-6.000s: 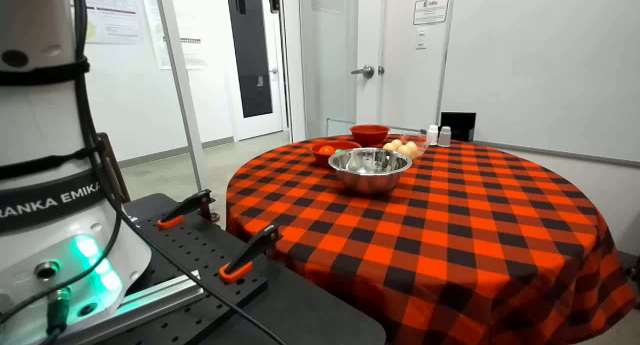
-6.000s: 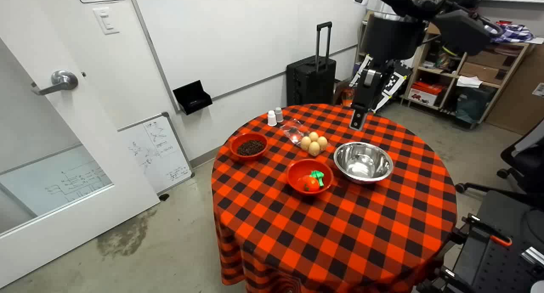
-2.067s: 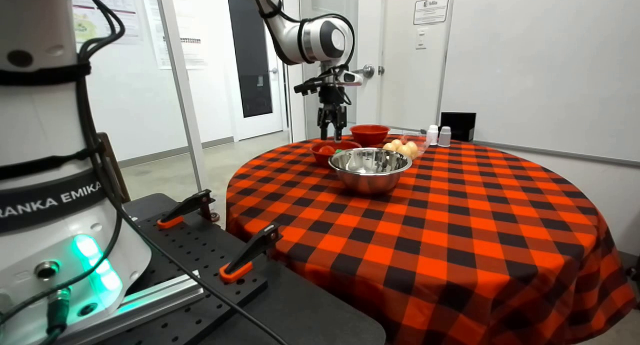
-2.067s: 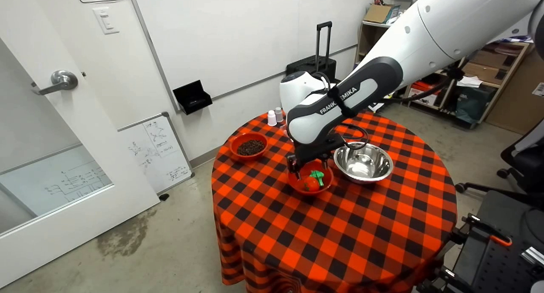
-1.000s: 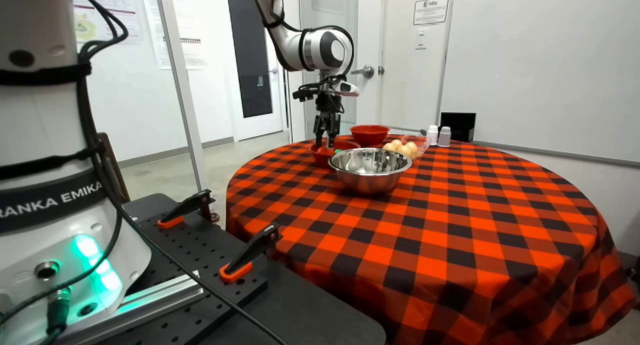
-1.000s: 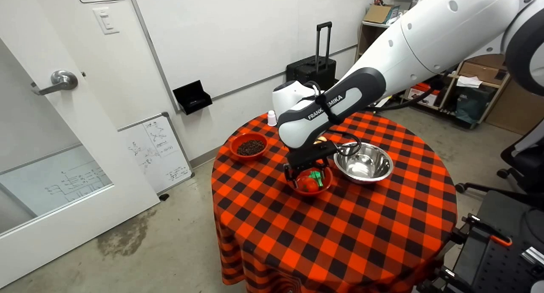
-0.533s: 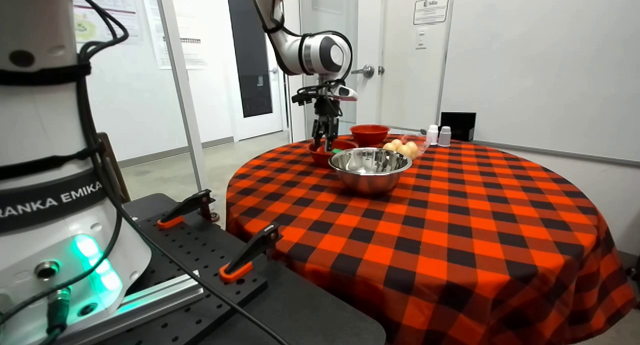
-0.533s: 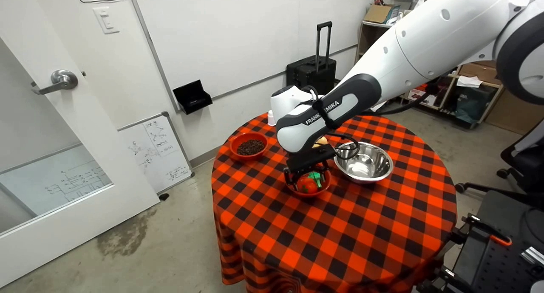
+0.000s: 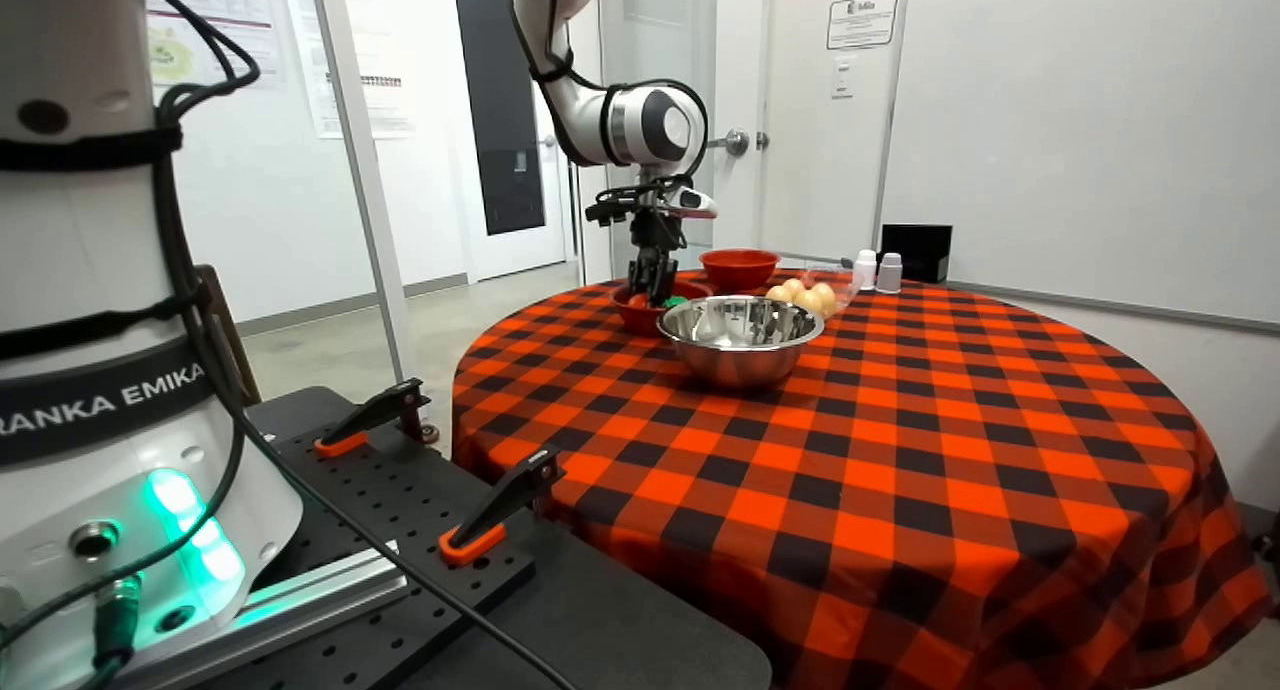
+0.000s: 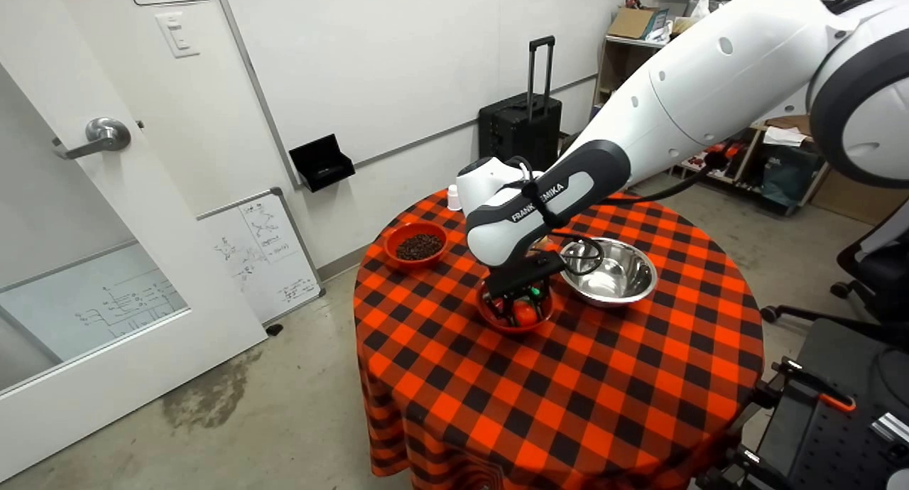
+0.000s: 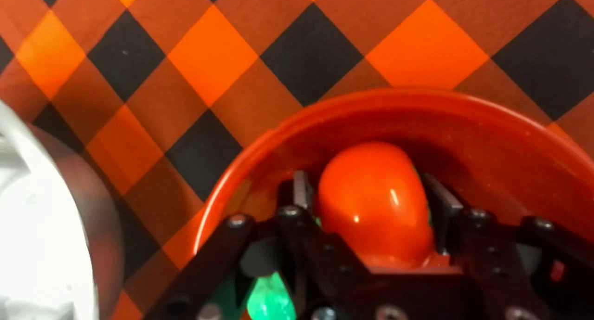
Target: Pick the objects in the red bowl and an egg and put them in the silver bowl
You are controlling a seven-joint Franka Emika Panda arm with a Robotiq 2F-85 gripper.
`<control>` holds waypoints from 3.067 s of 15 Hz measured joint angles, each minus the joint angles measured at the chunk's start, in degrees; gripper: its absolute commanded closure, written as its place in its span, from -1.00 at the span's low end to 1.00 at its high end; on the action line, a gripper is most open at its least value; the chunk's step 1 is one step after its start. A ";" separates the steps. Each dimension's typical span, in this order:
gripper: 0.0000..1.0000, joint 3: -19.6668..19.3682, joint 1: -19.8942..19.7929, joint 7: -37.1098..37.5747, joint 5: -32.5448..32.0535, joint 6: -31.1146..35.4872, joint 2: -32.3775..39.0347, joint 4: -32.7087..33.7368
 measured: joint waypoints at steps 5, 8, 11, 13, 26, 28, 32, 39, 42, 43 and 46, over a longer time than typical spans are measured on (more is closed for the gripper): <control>0.53 -0.03 0.01 0.00 0.00 0.01 -0.18 0.28; 0.53 -0.11 -0.13 0.00 0.00 0.19 -0.85 0.78; 0.53 -0.12 -0.42 -0.10 0.00 1.35 -3.00 0.78; 0.53 -0.12 -0.68 -0.91 0.00 1.59 -5.35 0.37; 0.53 -4.27 -2.79 -2.48 -5.86 11.95 -18.37 -18.45; 0.53 -4.34 -3.25 -2.48 -5.88 15.00 -21.55 -21.86; 0.53 -4.88 -3.53 -2.37 -7.63 18.09 -28.14 -28.03; 0.53 -9.18 -3.51 9.71 -23.22 19.31 -31.26 -36.51; 0.53 -9.83 -3.53 14.11 -29.35 19.88 -31.21 -38.72; 0.53 -9.79 -3.53 14.84 -30.66 20.73 -31.06 -39.26; 0.53 -9.30 -3.53 15.21 -31.82 24.89 -29.81 -40.15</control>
